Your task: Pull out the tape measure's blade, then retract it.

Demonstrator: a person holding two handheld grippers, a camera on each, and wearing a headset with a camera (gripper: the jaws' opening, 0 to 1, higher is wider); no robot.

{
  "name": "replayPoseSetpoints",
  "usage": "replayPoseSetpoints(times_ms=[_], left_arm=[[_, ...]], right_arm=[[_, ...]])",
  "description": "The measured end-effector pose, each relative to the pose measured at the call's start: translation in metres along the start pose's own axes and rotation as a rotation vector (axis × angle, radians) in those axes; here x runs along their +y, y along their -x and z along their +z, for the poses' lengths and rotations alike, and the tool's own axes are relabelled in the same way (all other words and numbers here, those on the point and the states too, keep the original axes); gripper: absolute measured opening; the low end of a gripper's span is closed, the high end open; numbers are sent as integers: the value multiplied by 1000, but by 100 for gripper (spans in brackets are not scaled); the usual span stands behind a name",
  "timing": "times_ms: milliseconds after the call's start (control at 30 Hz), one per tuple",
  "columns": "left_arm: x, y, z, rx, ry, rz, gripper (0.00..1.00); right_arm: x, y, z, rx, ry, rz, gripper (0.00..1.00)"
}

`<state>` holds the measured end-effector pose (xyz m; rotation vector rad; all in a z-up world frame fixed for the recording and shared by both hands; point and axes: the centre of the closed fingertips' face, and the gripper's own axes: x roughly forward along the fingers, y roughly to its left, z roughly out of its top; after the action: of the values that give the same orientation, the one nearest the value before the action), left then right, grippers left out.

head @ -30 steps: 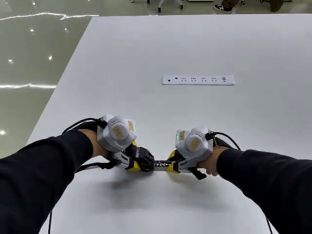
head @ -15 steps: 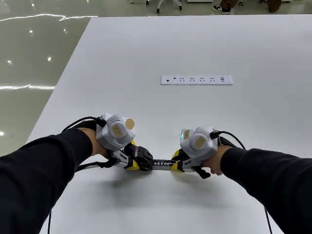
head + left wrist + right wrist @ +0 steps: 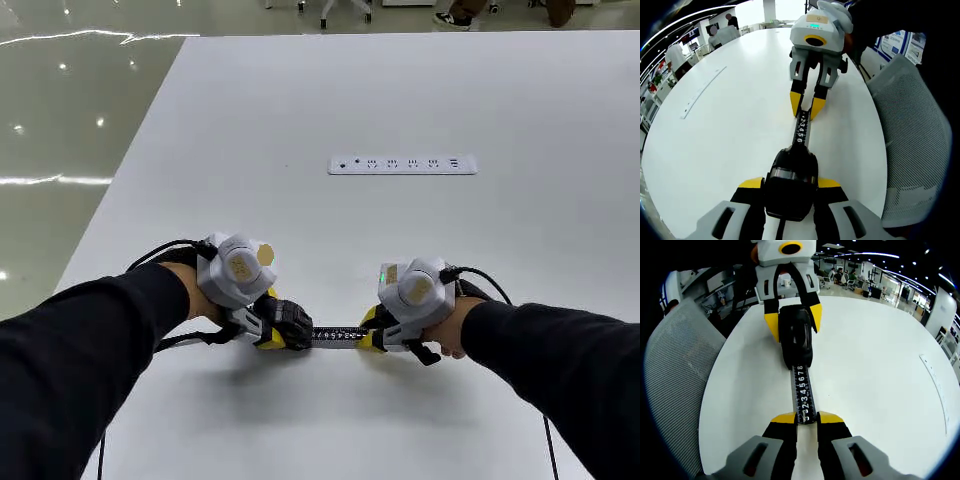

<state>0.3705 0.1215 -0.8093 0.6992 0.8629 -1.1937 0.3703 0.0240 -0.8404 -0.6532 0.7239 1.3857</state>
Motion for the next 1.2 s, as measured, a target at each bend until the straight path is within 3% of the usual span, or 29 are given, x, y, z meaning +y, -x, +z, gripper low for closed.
replayPoseSetpoints(times_ms=[1200], left_arm=[[0,0,1,-7,13,12,33]], right_arm=[[-9,25,-30,26,-26,-22,9]])
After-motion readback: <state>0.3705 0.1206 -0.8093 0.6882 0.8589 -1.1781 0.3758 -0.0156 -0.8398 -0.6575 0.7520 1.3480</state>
